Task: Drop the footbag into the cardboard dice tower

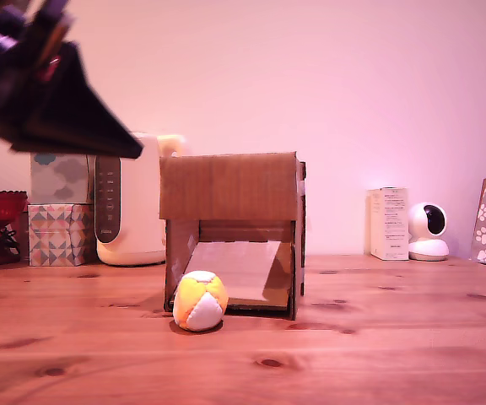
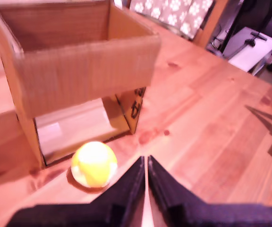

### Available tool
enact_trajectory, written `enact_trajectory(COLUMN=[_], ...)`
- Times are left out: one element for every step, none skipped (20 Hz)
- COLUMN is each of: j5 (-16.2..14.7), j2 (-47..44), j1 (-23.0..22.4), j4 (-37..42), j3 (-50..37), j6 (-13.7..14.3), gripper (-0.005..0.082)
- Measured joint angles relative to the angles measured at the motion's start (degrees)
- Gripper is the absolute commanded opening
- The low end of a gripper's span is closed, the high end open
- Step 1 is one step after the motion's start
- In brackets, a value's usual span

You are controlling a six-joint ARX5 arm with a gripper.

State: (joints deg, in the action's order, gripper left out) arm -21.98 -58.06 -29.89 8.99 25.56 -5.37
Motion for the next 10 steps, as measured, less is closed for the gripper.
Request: enact_trajectory(j5=[0.1, 0.7, 1.1, 1.2, 1.5, 1.5, 1.5, 1.5, 1.5, 1.5], j2=[0.2, 0.2, 0.2, 0.1, -0.4, -1.0, -1.4, -1.7, -1.8, -1.8], j1=[0.0, 0.0, 0.0, 0.0, 0.0, 0.0, 0.0, 0.0, 0.0, 0.0], j4=[1.9, 3.9, 4.7, 4.7, 4.5, 4.9, 5.3, 5.6, 5.8, 5.8], j3=[-1.9, -4.1, -6.0, -7.6, -8.0, -8.0, -7.9, -7.9, -7.9, -7.9], j6=[-0.5, -0.6, -0.6, -0.6, -0.6, -0.6, -0.6, -0.6, -0.6, -0.6], gripper=[-0.0024, -0.0024, -0.0024, -0.0024, -0.0024, -0.0024, -0.0024, -0.0024, -0.0024, -0.0024])
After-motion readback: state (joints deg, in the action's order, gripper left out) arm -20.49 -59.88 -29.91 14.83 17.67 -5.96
